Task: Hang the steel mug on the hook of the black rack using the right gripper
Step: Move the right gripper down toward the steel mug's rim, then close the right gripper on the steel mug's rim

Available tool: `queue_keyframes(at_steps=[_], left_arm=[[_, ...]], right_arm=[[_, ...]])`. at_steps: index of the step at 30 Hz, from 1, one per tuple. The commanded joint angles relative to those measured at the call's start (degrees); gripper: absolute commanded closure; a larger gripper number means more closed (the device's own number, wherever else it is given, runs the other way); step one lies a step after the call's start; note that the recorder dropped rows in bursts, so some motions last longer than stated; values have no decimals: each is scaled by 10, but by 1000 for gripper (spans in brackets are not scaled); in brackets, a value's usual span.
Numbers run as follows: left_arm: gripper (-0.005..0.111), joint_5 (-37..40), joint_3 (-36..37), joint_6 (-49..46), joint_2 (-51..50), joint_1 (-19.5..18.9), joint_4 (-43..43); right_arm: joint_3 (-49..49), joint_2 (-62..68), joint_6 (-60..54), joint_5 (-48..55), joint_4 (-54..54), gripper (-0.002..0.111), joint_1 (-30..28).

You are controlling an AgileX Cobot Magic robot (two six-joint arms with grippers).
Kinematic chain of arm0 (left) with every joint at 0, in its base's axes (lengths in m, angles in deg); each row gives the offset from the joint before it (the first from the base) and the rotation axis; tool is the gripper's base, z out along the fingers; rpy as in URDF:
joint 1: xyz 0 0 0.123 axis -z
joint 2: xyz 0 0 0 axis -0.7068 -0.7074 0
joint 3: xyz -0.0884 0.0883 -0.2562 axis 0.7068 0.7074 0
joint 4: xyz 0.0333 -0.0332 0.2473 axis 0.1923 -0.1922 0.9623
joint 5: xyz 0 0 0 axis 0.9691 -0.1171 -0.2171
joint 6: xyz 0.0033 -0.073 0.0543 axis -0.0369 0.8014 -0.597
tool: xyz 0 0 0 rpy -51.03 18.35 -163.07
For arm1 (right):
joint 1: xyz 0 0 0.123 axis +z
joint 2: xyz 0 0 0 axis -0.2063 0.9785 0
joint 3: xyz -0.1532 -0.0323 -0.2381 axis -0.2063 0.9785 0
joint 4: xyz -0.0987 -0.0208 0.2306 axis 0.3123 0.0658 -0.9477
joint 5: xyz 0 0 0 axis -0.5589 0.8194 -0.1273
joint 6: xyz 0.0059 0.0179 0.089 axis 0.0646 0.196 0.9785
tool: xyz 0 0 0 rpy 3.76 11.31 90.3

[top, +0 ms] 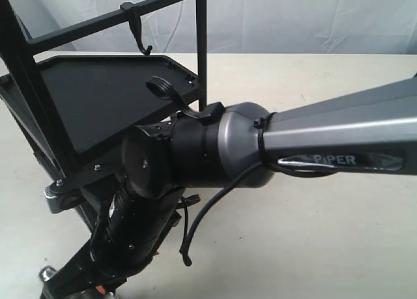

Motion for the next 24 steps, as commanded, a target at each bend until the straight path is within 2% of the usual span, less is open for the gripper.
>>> queue_keyframes(at_steps=[1, 5, 9, 16, 19, 24], left_arm=[[105, -6, 0, 1, 4, 2, -6], [105, -7, 0, 1, 4, 2, -6], [105, -7, 0, 1, 4, 2, -6], [105, -7, 0, 1, 4, 2, -6], [105, -7, 0, 1, 4, 2, -6], [105, -7, 0, 1, 4, 2, -6]], right_arm=[[-2, 0, -4, -3, -1, 108, 0], [-2, -9, -4, 9, 3, 108, -1], [-2, -47, -9, 48, 57, 109, -5], [-2, -138, -71, 120, 46, 109, -63], [-2, -172, -146, 165, -10, 109, -90], [-2, -214, -258, 226, -134, 109, -167]])
